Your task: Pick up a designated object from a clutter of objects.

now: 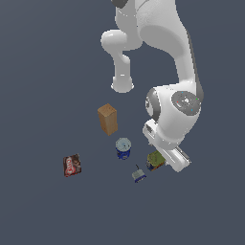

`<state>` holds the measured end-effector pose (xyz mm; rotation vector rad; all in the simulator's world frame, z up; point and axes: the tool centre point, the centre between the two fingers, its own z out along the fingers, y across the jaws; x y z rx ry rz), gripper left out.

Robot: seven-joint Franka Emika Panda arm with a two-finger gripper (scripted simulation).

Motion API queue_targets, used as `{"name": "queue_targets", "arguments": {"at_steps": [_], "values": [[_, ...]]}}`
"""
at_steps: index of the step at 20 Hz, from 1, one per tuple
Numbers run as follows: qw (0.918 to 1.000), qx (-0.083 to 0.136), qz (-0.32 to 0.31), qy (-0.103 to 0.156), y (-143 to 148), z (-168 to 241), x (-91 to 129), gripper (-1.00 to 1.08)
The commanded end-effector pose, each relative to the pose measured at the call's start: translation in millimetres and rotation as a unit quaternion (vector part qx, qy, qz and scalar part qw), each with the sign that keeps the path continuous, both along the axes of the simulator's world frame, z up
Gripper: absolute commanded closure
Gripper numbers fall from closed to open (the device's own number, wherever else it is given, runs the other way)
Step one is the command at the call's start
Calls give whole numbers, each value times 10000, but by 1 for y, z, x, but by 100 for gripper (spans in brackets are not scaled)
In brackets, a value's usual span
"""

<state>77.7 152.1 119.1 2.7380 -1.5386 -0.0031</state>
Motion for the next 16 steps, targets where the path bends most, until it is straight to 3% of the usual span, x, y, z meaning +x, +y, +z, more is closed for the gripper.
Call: {"name": "queue_targets", "arguments": {"at_steps": [1,16], "values": [[9999,-1,-122,-7,4,-5,1,-92],[9997,-1,-236,-9,8,-30,0,-92]]}}
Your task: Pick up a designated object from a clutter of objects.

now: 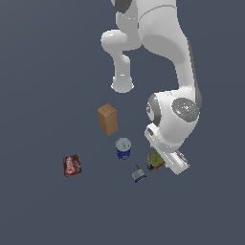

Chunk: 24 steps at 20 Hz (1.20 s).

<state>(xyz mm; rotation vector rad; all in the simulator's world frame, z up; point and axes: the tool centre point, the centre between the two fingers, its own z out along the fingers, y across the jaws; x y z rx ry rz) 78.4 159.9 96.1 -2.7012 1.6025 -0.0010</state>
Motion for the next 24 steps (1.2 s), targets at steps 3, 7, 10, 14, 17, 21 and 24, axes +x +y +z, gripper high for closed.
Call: {"name": "queue_targets", "arguments": {"at_steps": [3,7,10,14,17,21,24], "values": [[10000,-2,-8,6,0,-24,-1,-92],[10000,-2,-12,5,0,-36,-1,-92],[10000,-2,-12,5,0,-38,0,-92],[10000,-2,-12,5,0,-38,0,108],[10000,-2,-12,5,0,-38,0,108],[10000,-2,-12,5,1,-37,0,108],[10000,-2,-12,5,-2,-35,0,108]]}}
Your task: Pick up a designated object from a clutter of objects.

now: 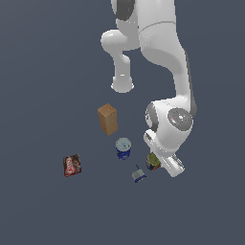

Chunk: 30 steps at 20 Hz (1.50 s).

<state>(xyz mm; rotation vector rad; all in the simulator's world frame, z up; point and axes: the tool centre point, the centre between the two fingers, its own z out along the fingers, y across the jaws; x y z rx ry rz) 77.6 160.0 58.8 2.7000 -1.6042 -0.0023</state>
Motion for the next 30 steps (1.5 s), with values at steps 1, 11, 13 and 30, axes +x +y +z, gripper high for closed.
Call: {"name": "queue_targets", "arguments": {"at_steps": [1,11,13,30], "values": [[10000,0,-5,-8,-3,4,1,108],[10000,3,-6,-10,-49,52,1,108],[10000,7,-7,-9,-64,68,1,108],[10000,13,-8,-8,-214,228,3,108]]}}
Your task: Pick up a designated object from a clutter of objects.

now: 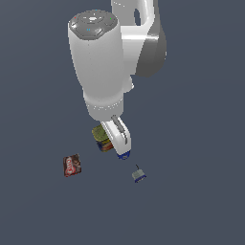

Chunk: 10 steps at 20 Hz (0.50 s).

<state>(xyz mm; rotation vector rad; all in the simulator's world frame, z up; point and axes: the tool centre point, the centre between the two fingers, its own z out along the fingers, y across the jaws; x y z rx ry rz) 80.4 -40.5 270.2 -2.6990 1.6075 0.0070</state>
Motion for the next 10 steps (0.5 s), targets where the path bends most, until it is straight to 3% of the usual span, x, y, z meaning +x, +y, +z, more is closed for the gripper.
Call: {"name": "queue_targets", "arguments": {"at_steps": [1,10], "values": [[10000,1,3,-18,-22,26,1,108],[10000,-8,6,-19,-93,102,6,108]]}}
